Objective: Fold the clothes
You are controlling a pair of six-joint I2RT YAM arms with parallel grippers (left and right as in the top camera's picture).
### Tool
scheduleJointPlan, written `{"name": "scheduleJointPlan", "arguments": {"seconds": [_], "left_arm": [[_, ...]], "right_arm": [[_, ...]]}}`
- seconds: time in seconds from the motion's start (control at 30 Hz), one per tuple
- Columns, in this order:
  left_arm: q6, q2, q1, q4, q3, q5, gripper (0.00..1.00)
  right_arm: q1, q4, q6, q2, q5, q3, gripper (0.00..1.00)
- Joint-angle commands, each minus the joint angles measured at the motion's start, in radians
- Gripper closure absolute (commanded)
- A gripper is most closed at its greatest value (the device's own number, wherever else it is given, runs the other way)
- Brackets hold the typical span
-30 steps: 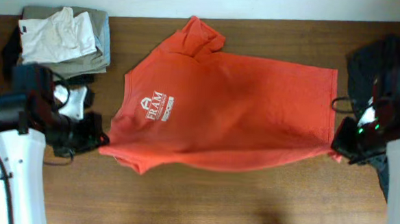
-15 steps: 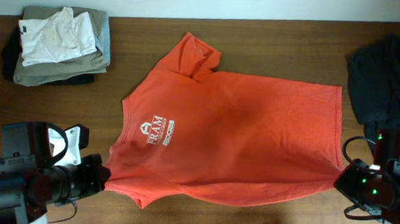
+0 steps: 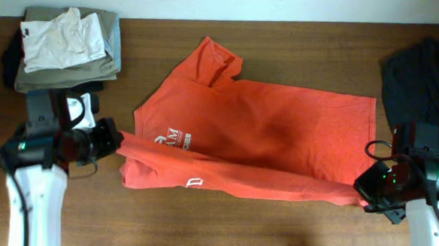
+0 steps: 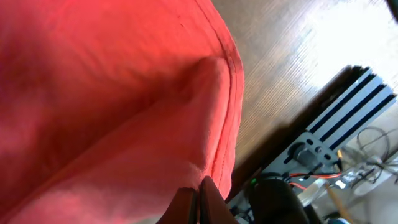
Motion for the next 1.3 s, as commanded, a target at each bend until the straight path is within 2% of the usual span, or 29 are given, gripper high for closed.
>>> {"name": "scheduleJointPlan", "arguments": {"seconds": [0.0,0.1,0.23,0.37,0.43,0.57,0.67,0.73,0.77,0.8,0.83,0.87,0.9,0.97,1.07,1.17,1.27], "left_arm": [[-0.02,0.123,-0.006,0.007,-0.002,0.048,0.99],[-0.02,0.206,-0.057,0.038,-0.002,0.063,1.0],[-0.021,0.216,-0.156,0.078,-0.002,0.05,1.0],[-0.047,0.216,-0.161,0.16,-0.002,-0.006,1.0],[-0.047,0.216,-0.161,0.196,-0.002,-0.049,1.0],[-0.047,0.23,-0.161,0.205,-0.002,-0.077,1.0],[-0.047,0.269,-0.161,0.216,-0.002,-0.085,1.0],[-0.047,0.298,-0.161,0.232,-0.002,-0.085,1.0],[-0.047,0.312,-0.161,0.238,-0.002,-0.086,0.99],[-0.047,0.328,-0.161,0.246,-0.002,-0.089,0.94],[-0.047,0.346,-0.161,0.255,-0.002,-0.089,0.73],[-0.047,0.36,-0.161,0.264,-0.002,-0.089,0.45],[-0.047,0.369,-0.161,0.274,-0.002,-0.089,0.3],[-0.045,0.391,-0.161,0.311,-0.002,-0.089,0.23],[-0.013,0.389,-0.161,0.377,0.024,-0.085,0.23],[-0.012,0.378,-0.165,0.293,0.089,-0.005,0.23],[-0.013,0.379,-0.205,0.117,0.083,0.027,0.23]], "right_arm": [[-0.005,0.028,0.089,-0.001,0.008,-0.036,0.96],[-0.021,0.066,0.163,-0.001,0.108,-0.04,0.96],[-0.097,0.069,0.166,0.001,0.111,-0.043,0.96],[-0.11,0.075,0.166,0.002,0.111,-0.053,0.96],[-0.11,0.1,0.167,0.004,0.111,-0.081,0.9],[-0.11,0.149,0.167,0.035,0.077,-0.152,0.91],[-0.11,0.22,0.167,0.072,0.066,-0.193,0.96],[-0.11,0.251,0.166,0.098,0.066,-0.194,0.96],[-0.11,0.261,0.166,0.109,0.066,-0.194,0.93],[-0.11,0.268,0.166,0.119,0.066,-0.194,0.9],[-0.11,0.273,0.157,0.135,0.065,-0.194,0.88],[-0.11,0.277,0.148,0.146,0.066,-0.194,0.84],[-0.11,0.278,0.144,0.153,0.065,-0.194,0.81],[-0.11,0.296,0.094,0.177,0.032,-0.194,0.71],[-0.109,0.303,0.07,0.199,0.005,-0.194,0.7],[-0.109,0.312,-0.004,0.2,-0.003,-0.194,0.66],[-0.109,0.319,-0.003,0.2,-0.003,-0.194,0.66]]}}
